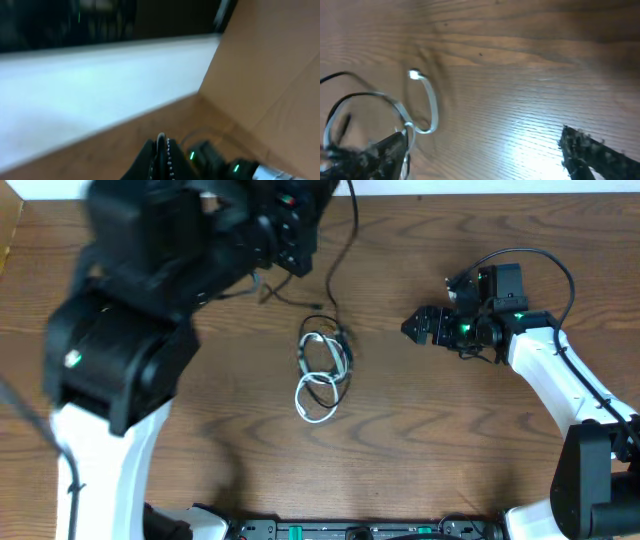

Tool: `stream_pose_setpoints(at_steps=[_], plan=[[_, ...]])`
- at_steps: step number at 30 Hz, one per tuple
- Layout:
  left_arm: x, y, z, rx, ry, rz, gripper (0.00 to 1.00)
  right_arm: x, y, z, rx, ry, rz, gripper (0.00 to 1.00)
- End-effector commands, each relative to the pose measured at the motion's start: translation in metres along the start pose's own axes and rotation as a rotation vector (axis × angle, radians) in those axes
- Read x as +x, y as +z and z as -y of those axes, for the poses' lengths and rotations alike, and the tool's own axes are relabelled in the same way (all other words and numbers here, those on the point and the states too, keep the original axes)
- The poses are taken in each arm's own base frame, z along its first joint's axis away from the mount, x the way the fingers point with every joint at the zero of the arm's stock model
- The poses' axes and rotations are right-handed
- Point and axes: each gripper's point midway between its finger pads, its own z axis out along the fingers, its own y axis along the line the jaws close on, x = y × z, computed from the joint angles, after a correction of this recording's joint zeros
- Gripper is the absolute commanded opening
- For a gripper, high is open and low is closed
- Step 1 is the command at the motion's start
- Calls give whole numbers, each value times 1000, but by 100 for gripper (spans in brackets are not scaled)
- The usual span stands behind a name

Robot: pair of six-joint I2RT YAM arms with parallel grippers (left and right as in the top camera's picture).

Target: Untangle cables

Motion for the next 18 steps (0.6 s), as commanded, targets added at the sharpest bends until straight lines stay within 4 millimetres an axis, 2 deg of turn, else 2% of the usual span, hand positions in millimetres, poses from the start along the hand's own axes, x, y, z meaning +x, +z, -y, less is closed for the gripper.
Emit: stream_pose_setpoints(at_steps=[1, 5, 9, 13, 15, 18], plan=[[-35, -28, 19, 47, 58, 122, 7, -1, -6, -26, -152, -59, -20, 91], [-61, -44, 29, 65, 94, 230, 7, -2, -20, -59, -346, -178, -10, 87], [-66, -44, 31, 71, 103, 252, 8, -7, -39, -77, -408, -239, 36, 86], [-43, -28, 21, 56, 67, 154, 8, -14, -68, -97, -436, -311, 115, 86], [-29, -18, 20, 69, 48, 96, 7, -17, -92, -116, -487, -381, 176, 87], [-9, -8, 30, 165, 25, 13, 7, -19, -133, -148, -579, -516, 280, 88]])
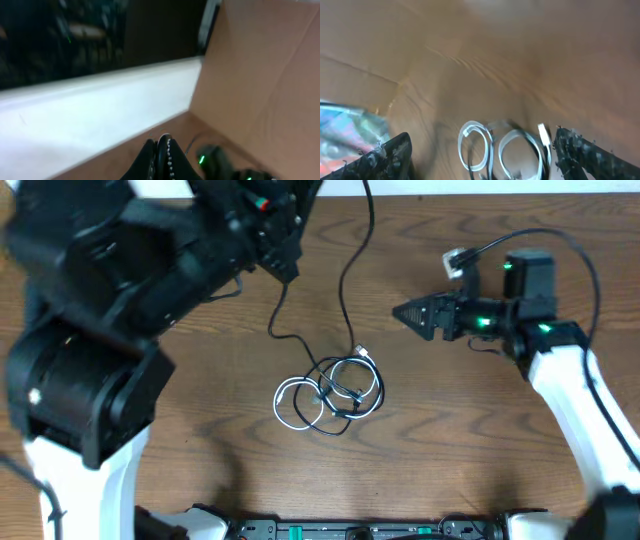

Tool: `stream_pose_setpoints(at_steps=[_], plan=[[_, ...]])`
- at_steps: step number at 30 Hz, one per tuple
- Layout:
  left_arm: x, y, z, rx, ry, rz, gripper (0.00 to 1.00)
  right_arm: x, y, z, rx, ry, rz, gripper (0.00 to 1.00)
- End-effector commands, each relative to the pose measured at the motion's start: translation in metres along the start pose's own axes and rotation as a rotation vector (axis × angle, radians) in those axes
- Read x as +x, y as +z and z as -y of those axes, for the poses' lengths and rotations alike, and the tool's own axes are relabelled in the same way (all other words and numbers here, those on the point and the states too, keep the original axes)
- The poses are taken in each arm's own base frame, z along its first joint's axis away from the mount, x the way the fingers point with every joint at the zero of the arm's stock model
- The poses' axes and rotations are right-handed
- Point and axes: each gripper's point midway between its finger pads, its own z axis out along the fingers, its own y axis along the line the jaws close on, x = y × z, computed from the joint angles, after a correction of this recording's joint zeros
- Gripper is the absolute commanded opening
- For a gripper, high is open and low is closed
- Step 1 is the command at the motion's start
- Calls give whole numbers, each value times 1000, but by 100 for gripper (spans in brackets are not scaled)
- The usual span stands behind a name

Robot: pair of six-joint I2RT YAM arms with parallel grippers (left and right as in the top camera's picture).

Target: Untangle cables

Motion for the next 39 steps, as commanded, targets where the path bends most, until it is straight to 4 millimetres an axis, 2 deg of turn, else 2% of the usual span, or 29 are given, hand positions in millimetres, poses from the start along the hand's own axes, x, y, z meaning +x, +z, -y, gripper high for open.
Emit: stream_pose_setpoints(at_steps=[1, 6, 9, 12, 17, 22, 24, 28, 31, 39], plan=[[19, 13, 15, 135, -19, -78, 7, -29, -36, -70, -167, -226, 113, 89], [49, 25, 20, 205, -129, -199, 7, -45, -75, -144, -318, -522, 232, 90], [66, 31, 21, 230, -171, -267, 7, -49, -92, -170, -358, -607, 279, 91], [82, 37, 24, 269, -251, -336, 7, -52, -99, -181, -368, -637, 304, 91], [119, 46, 40, 332, -342, -487, 7, -54, -96, -177, -365, -625, 303, 88], [146, 52, 49, 344, -377, -590, 7, -63, -93, -168, -310, -607, 336, 87], [155, 52, 48, 338, -373, -625, 7, -66, -93, -167, -301, -612, 347, 86], [176, 54, 32, 236, -382, -692, 7, -66, -94, -168, -302, -620, 351, 86], [183, 53, 23, 181, -371, -711, 7, -65, -93, -166, -296, -618, 346, 86], [185, 48, 32, 236, -379, -735, 7, -63, -73, -142, -275, -624, 308, 88]])
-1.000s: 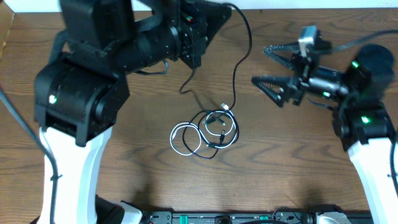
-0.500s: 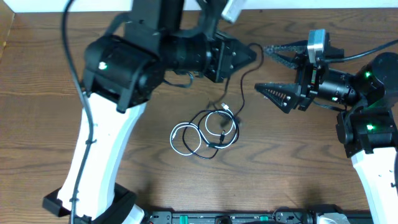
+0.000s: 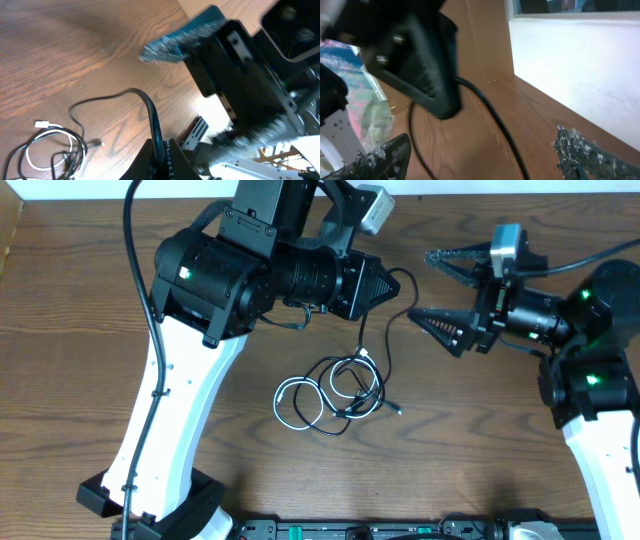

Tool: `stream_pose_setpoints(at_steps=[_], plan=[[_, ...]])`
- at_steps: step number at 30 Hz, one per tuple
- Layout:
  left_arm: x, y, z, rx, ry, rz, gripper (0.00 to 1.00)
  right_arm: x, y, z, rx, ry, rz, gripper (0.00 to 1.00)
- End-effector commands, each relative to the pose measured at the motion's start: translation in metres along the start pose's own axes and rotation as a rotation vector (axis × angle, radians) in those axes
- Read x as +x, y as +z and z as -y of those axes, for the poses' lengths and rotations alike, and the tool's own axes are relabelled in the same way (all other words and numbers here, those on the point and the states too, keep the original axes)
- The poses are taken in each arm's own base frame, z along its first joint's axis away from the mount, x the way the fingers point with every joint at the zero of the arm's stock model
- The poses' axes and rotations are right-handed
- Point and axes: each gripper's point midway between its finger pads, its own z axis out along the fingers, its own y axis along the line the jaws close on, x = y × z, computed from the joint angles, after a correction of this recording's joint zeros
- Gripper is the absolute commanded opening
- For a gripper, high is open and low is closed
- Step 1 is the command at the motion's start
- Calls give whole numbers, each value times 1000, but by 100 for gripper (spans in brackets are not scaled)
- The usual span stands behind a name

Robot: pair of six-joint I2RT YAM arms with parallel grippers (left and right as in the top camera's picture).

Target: Untangle cables

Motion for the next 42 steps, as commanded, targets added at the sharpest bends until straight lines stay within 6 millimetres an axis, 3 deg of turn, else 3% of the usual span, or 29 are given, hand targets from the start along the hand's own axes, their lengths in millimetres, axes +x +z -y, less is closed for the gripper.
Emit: stream_pose_setpoints(at_steps=[1, 6, 8, 10, 14, 15, 17, 19, 21, 26, 29, 33, 39, 42], plan=[[4, 0, 4, 22, 18, -17, 7, 12, 8, 16, 7, -1, -20, 88], [8, 0, 4, 24, 5, -34, 7, 24, 26, 24, -32, 10, -33, 82], [10, 0, 8, 44, 3, -40, 7, 28, 33, 26, -44, 7, -33, 73], [10, -1, 9, 51, 3, -41, 8, 30, 38, 32, -30, 18, -31, 58], [9, 0, 9, 51, 5, -39, 8, 21, 37, 47, 50, 103, 9, 7], [8, 0, 9, 51, 7, -36, 8, 15, 35, 54, 89, 152, 36, 1], [7, 0, 9, 52, 11, -32, 8, 6, 29, 65, 150, 213, 81, 1], [6, 0, 9, 52, 15, -26, 17, -7, 17, 79, 216, 244, 137, 1], [4, 0, 4, 21, 18, -16, 35, -27, -15, 105, 341, 311, 245, 1], [2, 0, -4, -24, 18, -8, 43, -59, -87, 139, 510, 346, 413, 1], [2, 0, -6, -37, 19, -5, 45, -67, -135, 159, 635, 330, 464, 2], [0, -1, -12, -71, 18, 2, 45, -55, -205, 190, 881, 370, 518, 2], [-3, -1, -11, -69, 27, 13, 46, -18, -317, 224, 1340, 367, 528, 1], [-4, -1, -11, -71, 31, 21, 45, -7, -359, 237, 1515, 366, 511, 1]])
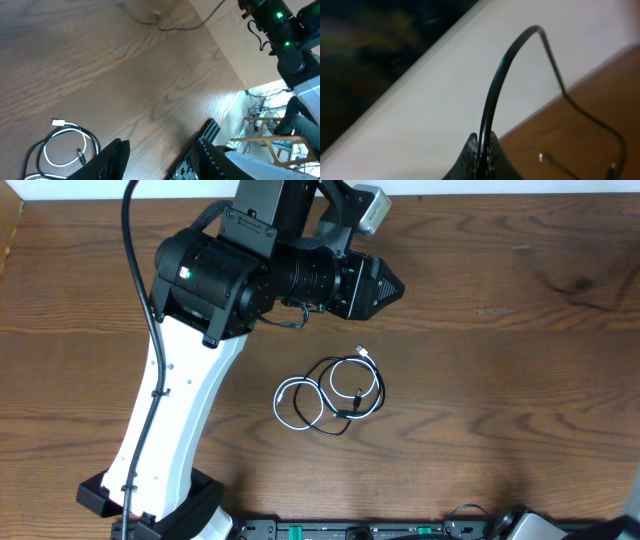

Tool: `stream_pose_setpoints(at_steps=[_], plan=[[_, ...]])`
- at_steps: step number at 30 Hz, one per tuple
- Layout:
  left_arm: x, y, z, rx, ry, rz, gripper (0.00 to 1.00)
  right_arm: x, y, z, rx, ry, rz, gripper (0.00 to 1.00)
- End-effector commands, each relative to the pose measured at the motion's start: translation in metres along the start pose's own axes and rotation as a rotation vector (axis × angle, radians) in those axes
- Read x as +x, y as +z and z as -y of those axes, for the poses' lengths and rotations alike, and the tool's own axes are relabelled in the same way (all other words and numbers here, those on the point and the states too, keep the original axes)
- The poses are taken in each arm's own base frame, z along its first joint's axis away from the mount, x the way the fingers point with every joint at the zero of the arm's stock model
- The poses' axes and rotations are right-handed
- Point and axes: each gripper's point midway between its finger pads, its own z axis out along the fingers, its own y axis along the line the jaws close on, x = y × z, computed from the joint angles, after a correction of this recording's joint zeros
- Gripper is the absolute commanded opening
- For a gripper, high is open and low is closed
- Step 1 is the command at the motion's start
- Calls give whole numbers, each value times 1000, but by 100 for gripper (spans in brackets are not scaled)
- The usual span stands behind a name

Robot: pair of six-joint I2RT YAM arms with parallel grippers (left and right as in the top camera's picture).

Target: Untangle cables

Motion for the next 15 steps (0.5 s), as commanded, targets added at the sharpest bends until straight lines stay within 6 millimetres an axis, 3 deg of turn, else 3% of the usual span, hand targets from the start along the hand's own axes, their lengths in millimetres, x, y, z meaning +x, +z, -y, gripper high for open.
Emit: stream_pose_setpoints(at_steps=[1, 4, 9, 15], plan=[[-3, 0, -1, -10, 14, 12, 46, -41, 4, 51, 239, -117, 115, 2], [-3, 0, -1, -10, 14, 12, 45, -45, 18, 73, 314, -151, 62, 2], [-3, 0, -1, -10, 14, 12, 46, -42, 59, 99, 363, -129, -67, 2], [-5, 0, -6, -38, 15, 19, 46, -48, 105, 82, 310, -97, -189, 1]])
